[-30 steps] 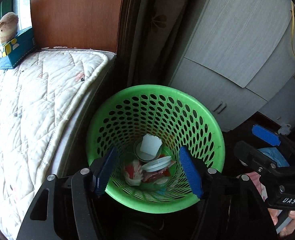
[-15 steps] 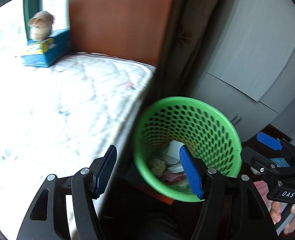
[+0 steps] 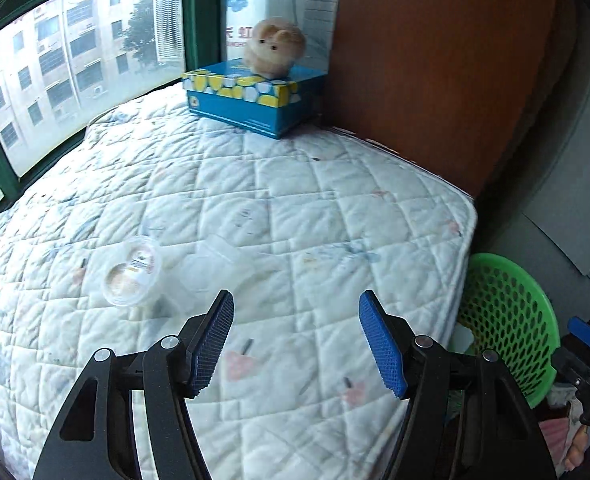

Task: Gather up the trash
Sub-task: 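Grasp the pudding cup with the left tool while the right tool grasps the clear box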

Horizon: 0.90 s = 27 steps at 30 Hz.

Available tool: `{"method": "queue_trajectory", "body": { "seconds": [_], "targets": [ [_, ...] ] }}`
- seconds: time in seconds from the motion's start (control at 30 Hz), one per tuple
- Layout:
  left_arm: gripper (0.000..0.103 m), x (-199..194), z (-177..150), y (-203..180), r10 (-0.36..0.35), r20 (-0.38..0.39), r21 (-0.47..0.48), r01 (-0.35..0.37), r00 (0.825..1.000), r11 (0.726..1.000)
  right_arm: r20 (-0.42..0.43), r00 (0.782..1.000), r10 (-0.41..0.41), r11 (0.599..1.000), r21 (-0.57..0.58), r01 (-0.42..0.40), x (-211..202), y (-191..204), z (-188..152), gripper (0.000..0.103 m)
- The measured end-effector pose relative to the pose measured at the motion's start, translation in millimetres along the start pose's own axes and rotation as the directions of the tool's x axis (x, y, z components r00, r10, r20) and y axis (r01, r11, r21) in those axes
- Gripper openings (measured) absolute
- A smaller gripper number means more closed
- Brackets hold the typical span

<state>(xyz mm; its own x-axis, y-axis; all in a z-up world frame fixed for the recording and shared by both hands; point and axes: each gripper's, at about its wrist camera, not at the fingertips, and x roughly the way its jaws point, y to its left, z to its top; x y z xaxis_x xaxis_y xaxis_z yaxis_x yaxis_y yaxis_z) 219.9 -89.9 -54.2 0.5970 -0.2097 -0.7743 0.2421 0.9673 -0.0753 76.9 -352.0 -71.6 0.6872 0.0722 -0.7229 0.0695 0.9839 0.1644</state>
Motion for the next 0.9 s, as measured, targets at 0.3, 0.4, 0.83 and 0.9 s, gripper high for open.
{"method": "queue_trajectory", "body": {
  "seconds": [0.3,0.4,0.83,0.9],
  "targets": [
    [0.079,22.7,20.0,88.1,0.14,-0.033,-0.111,-0.143,0.99,0.983,-0.023,0.999,0.048,0.997,-0.059,-0.049,21.3,46.5,14.6,0.093],
    [0.081,32.2,24.2,102.6,0.143,-0.053,-0.132,-0.149,0.988,0.98,-0.036,0.997,0.062,0.995,-0.073,-0.064,30.5,58.1,18.6,0.093],
    [0.082,73.2,26.9,129.9,0.108,-0.141,-0.166,-0.131,0.984,0.977,-0.074,0.991,0.11,0.984,-0.131,-0.119,56.6,102.6,32.5,0.093],
    [0.081,75.6,26.6,133.4,0.091,-0.144,-0.181,-0.116,0.985,0.977,-0.08,0.99,0.114,0.983,-0.135,-0.124,59.5,107.1,32.7,0.093]
  ]
}}
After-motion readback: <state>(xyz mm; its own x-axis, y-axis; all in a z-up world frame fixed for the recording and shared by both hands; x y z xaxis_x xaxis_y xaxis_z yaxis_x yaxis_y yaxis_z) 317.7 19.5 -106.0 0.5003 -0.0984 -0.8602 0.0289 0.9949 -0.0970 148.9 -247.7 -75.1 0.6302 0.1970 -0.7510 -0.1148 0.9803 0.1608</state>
